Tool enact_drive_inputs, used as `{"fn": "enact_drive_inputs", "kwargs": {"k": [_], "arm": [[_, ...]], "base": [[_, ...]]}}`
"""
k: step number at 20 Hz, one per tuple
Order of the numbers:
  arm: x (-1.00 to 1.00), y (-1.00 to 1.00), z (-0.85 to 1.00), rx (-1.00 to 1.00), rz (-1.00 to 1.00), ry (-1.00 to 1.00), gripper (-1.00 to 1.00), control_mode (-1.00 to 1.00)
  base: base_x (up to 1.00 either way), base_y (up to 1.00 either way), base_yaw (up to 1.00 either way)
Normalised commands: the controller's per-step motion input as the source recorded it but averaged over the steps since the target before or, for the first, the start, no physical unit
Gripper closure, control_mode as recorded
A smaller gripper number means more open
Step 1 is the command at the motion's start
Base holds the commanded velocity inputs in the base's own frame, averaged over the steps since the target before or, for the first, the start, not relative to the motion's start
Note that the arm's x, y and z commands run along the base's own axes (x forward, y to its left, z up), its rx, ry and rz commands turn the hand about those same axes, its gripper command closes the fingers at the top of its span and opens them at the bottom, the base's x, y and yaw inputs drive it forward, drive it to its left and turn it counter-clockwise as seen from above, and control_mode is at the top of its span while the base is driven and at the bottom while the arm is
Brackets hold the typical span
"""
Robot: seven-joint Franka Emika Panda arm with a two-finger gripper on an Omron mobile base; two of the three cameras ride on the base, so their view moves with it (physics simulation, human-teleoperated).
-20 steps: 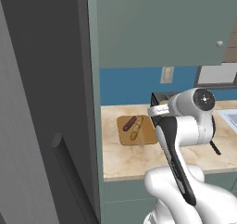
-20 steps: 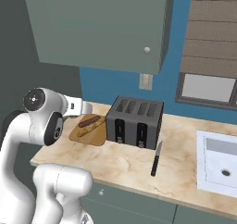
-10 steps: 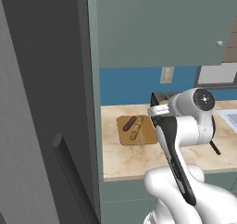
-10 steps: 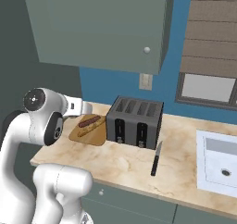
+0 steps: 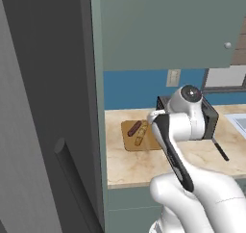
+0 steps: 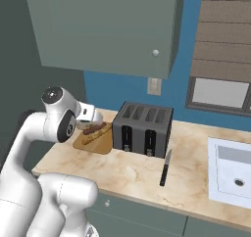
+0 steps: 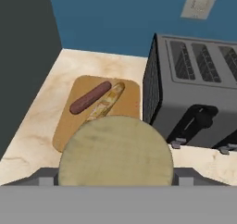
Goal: Retrieve the sausage and cheese from the fridge and place them on the cutting board on the counter.
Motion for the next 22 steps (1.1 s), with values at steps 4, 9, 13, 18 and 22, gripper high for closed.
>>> {"fn": "enact_drive_inputs", "kwargs": {"k": [4, 9, 13, 18, 22], "arm": [[0.16, 0.03, -0.47, 0.06, -0.05, 0.15, 1.0, -1.0], [0.04, 0.0, -0.5, 0.11, -0.13, -0.07, 1.0, -1.0], [0.19, 0.0, -0.51, 0.02, -0.18, -0.13, 1.0, -1.0], [0.02, 0.0, -0.46, 0.0, -0.27, -0.08, 1.0, -1.0], [0.23, -0.03, -0.25, 0.03, -0.24, 0.0, 1.0, -1.0]], "base": [[0.0, 0.0, 0.0], [0.0, 0.0, 0.0], [0.0, 0.0, 0.0], [0.0, 0.0, 0.0], [0.0, 0.0, 0.0]]}}
